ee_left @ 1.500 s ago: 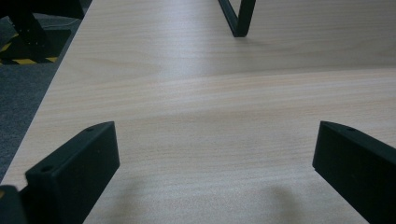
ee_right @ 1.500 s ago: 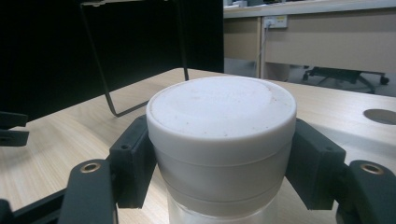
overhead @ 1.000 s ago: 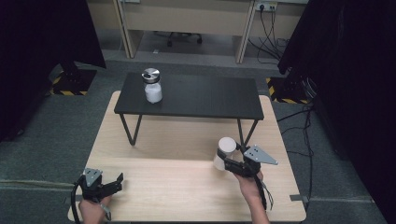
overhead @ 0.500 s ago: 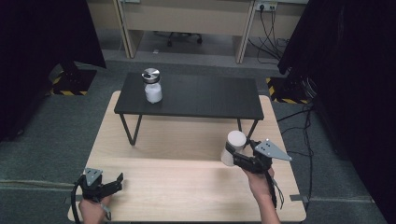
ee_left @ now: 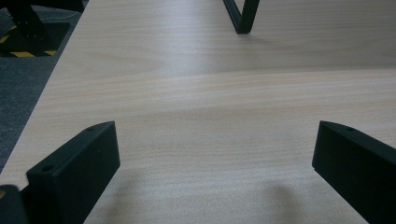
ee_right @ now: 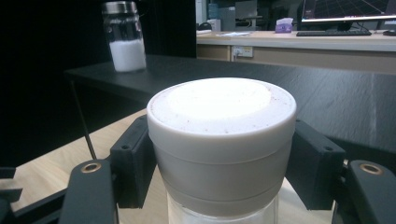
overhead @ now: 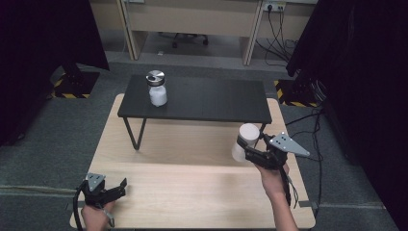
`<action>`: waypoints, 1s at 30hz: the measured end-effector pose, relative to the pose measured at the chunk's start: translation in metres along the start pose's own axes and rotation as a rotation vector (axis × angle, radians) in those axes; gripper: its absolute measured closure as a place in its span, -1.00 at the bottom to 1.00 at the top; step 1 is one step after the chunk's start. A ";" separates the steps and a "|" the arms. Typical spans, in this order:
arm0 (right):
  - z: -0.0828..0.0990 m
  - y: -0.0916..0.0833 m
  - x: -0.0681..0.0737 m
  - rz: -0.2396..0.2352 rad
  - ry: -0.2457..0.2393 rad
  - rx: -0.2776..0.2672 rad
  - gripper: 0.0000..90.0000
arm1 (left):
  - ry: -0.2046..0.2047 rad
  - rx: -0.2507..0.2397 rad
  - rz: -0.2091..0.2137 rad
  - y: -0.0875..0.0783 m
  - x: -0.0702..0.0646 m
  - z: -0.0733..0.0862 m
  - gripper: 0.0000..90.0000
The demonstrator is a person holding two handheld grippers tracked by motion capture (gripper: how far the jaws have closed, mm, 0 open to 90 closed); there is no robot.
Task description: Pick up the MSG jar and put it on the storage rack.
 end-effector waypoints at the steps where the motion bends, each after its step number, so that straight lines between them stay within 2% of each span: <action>1: -0.002 0.000 -0.001 0.000 0.003 -0.001 -0.25 | -0.004 -0.002 -0.001 0.000 0.000 0.000 -1.00; 6: -0.014 0.002 -0.003 0.007 0.015 -0.004 -0.25 | -0.022 -0.007 -0.004 0.000 0.001 0.000 -1.00; 17: -0.044 0.006 -0.009 0.021 0.023 -0.011 -0.25 | -0.027 -0.002 -0.002 0.000 0.002 -0.001 -1.00; 20: -0.051 0.008 -0.012 0.018 0.042 -0.010 -0.25 | -0.027 -0.001 -0.001 0.000 0.002 -0.001 -1.00; 30: -0.076 0.016 -0.010 0.040 0.016 -0.021 -0.25 | -0.022 -0.005 0.002 -0.001 0.002 0.000 -1.00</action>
Point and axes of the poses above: each handheld gripper's, and its own axes: y roughly forward along the jaws, z roughly out of its underside, x roughly to its left, the point moved 5 cm from there along y, roughly forward along the jaws, and after that the axes turned 15 degrees about z, right-handed, at the moved point
